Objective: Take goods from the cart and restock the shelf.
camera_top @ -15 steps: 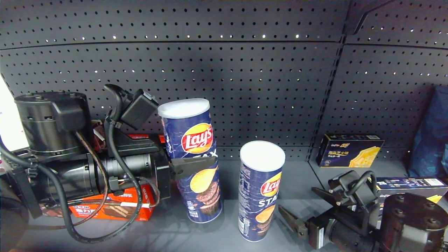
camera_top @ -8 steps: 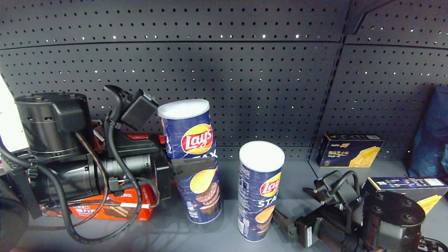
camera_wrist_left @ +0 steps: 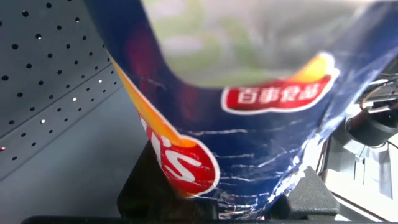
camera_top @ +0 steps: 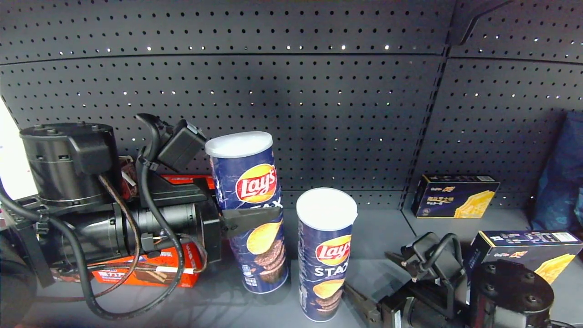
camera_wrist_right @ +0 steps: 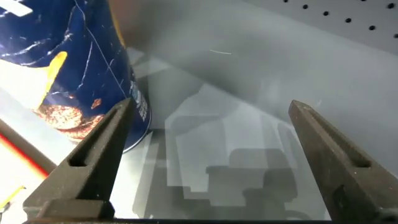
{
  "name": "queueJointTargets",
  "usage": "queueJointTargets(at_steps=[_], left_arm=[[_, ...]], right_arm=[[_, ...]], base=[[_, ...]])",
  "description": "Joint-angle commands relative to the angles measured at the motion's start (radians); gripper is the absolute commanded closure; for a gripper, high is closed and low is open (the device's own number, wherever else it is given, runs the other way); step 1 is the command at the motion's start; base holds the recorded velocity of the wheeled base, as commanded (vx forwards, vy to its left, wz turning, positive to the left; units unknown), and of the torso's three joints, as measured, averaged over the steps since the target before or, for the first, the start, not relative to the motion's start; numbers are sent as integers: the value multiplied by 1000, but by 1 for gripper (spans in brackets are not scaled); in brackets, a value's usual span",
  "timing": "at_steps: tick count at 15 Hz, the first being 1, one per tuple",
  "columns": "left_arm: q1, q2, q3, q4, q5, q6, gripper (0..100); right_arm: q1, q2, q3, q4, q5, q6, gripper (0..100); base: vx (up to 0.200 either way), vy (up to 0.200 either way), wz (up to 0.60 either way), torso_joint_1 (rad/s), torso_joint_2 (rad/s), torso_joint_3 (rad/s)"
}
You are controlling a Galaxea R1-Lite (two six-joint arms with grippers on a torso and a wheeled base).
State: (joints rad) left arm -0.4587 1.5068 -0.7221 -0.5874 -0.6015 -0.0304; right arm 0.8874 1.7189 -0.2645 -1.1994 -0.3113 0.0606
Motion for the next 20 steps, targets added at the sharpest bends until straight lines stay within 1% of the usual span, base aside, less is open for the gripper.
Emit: queueJointTargets(at_steps=[1, 4, 11, 15, 19, 20], left_arm=[[0, 0, 0, 0, 0, 0, 100], [0, 0, 0, 0, 0, 0, 100], [2, 0, 1, 0, 2, 0, 100], [2, 0, 1, 0, 2, 0, 100], [3, -4, 9, -2, 2, 0, 100], [12, -4, 10, 0, 2, 0, 100]], right_arm=[[10, 2, 1, 0, 0, -1, 0], [11, 2, 2, -2, 0, 1, 0], [54, -2, 4, -3, -5, 1, 0], [59, -5, 4, -5, -6, 2, 0], [53, -90, 48, -28, -6, -1, 0], [33, -171, 60, -28, -6, -5, 0]], base=[[0, 0, 0, 0, 0, 0], [0, 0, 0, 0, 0, 0], [0, 0, 0, 0, 0, 0], [0, 0, 0, 0, 0, 0], [0, 0, 0, 0, 0, 0], [0, 0, 0, 0, 0, 0]])
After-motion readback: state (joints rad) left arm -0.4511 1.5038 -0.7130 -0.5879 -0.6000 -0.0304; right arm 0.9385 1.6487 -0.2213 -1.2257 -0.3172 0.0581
